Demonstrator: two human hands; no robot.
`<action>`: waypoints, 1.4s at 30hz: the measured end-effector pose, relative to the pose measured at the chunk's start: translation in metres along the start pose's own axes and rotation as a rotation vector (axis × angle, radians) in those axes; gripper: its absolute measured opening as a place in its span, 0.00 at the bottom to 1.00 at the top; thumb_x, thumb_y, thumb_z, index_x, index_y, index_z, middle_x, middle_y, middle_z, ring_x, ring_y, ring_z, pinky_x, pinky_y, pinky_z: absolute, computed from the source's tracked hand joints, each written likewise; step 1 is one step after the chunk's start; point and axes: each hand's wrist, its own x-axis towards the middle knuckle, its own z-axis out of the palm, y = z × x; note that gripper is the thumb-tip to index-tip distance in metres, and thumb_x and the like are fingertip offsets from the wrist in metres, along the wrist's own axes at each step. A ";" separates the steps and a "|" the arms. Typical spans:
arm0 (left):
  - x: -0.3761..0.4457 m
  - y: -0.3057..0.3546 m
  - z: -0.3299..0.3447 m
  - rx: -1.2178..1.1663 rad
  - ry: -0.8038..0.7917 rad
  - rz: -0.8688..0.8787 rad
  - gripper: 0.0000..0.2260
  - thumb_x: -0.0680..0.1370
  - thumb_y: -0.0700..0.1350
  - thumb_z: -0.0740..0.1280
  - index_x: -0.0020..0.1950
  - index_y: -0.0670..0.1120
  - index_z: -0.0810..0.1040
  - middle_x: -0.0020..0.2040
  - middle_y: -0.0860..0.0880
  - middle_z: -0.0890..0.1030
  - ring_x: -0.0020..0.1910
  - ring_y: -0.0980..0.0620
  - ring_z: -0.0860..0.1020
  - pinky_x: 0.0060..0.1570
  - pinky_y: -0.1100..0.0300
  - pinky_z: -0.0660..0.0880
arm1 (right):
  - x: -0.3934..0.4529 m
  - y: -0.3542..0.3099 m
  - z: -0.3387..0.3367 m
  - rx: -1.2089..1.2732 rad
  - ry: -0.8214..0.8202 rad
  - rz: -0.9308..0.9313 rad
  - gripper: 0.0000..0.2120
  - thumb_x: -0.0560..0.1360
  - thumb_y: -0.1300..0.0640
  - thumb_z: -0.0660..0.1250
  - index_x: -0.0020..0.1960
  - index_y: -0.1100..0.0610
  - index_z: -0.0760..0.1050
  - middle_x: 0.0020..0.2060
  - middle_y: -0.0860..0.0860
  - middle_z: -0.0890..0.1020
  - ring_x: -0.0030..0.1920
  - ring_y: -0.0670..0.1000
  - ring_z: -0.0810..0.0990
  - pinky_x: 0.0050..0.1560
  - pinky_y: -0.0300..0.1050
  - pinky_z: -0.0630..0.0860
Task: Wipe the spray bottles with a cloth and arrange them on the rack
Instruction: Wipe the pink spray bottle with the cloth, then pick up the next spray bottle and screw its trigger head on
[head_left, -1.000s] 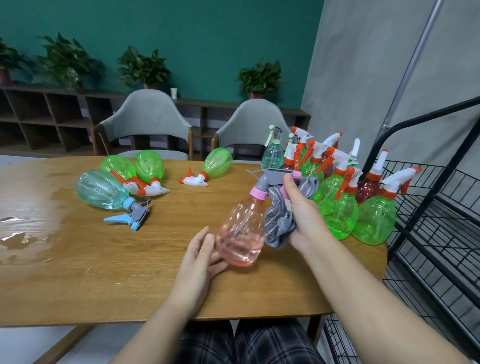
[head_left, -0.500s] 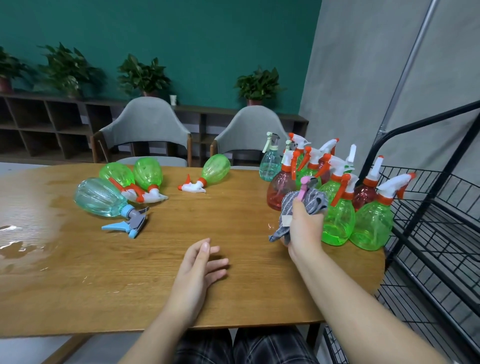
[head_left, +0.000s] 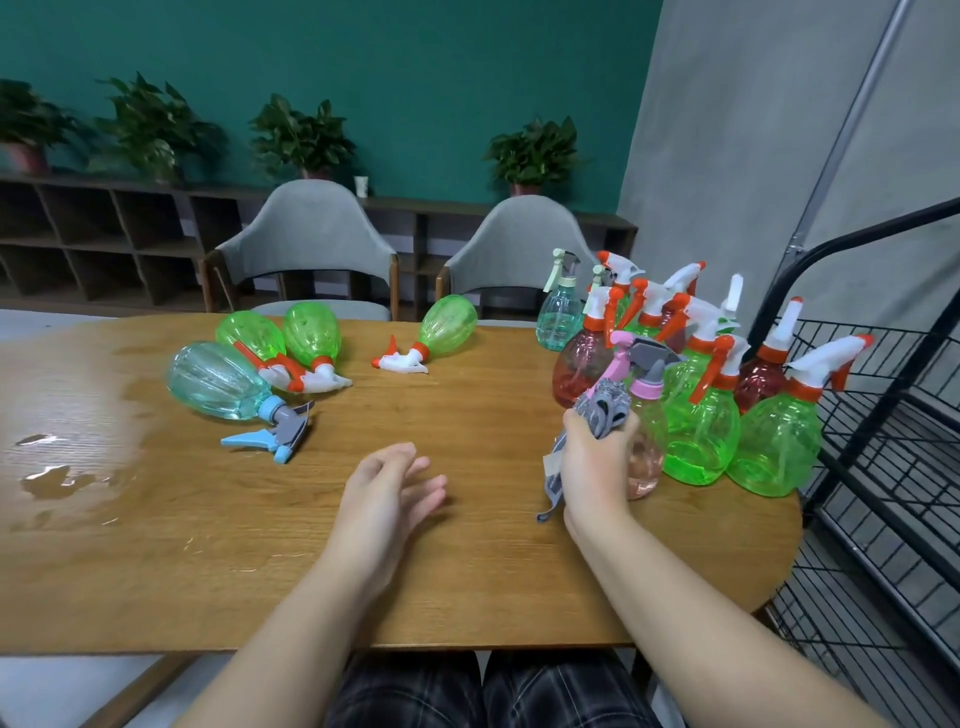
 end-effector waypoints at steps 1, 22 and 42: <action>0.005 0.004 -0.002 0.087 0.043 0.067 0.03 0.82 0.43 0.63 0.54 0.46 0.74 0.57 0.42 0.78 0.52 0.45 0.81 0.49 0.56 0.79 | -0.001 0.004 0.002 0.016 -0.009 0.010 0.14 0.77 0.61 0.64 0.58 0.50 0.63 0.48 0.49 0.75 0.48 0.51 0.75 0.52 0.45 0.68; 0.107 0.083 -0.106 2.059 0.265 0.313 0.37 0.77 0.39 0.65 0.79 0.60 0.49 0.81 0.50 0.48 0.79 0.43 0.43 0.74 0.37 0.47 | 0.000 0.049 0.023 0.241 -0.246 0.497 0.12 0.63 0.63 0.66 0.46 0.61 0.73 0.43 0.59 0.75 0.43 0.62 0.76 0.57 0.70 0.72; 0.126 0.110 -0.100 2.693 -0.010 0.283 0.26 0.78 0.45 0.67 0.74 0.56 0.62 0.72 0.54 0.68 0.77 0.48 0.57 0.72 0.33 0.44 | -0.003 0.049 0.026 0.065 -0.268 0.456 0.24 0.64 0.58 0.67 0.58 0.66 0.71 0.39 0.59 0.77 0.42 0.58 0.78 0.60 0.65 0.73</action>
